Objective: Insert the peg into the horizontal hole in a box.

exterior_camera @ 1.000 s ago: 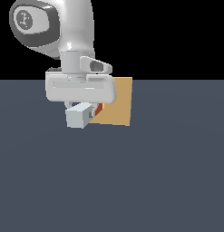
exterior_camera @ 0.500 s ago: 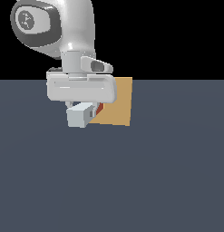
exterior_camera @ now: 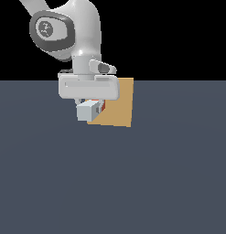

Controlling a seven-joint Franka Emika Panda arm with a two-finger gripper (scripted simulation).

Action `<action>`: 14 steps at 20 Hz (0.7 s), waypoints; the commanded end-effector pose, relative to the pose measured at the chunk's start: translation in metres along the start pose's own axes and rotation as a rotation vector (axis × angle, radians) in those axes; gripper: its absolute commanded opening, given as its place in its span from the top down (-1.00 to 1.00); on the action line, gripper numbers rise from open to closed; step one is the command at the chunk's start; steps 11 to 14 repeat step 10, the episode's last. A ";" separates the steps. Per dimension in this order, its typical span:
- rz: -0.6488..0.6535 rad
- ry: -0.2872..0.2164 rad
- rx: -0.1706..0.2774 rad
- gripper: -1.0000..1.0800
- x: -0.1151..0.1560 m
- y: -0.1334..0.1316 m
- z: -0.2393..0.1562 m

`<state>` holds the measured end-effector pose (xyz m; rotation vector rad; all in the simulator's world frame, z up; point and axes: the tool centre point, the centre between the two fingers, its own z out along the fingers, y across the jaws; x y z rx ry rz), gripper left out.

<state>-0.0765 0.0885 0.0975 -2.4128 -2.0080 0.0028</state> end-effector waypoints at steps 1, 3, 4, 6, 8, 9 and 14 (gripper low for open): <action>0.000 0.002 -0.005 1.00 0.021 0.001 -0.002; 0.000 0.002 -0.005 1.00 0.033 0.001 -0.003; 0.000 0.002 -0.005 1.00 0.038 0.001 -0.003; 0.000 0.002 -0.006 1.00 0.046 0.002 -0.003; 0.000 0.002 -0.006 1.00 0.051 0.002 -0.003; 0.000 0.002 -0.006 1.00 0.052 0.002 -0.003; 0.000 0.002 -0.006 1.00 0.053 0.002 -0.003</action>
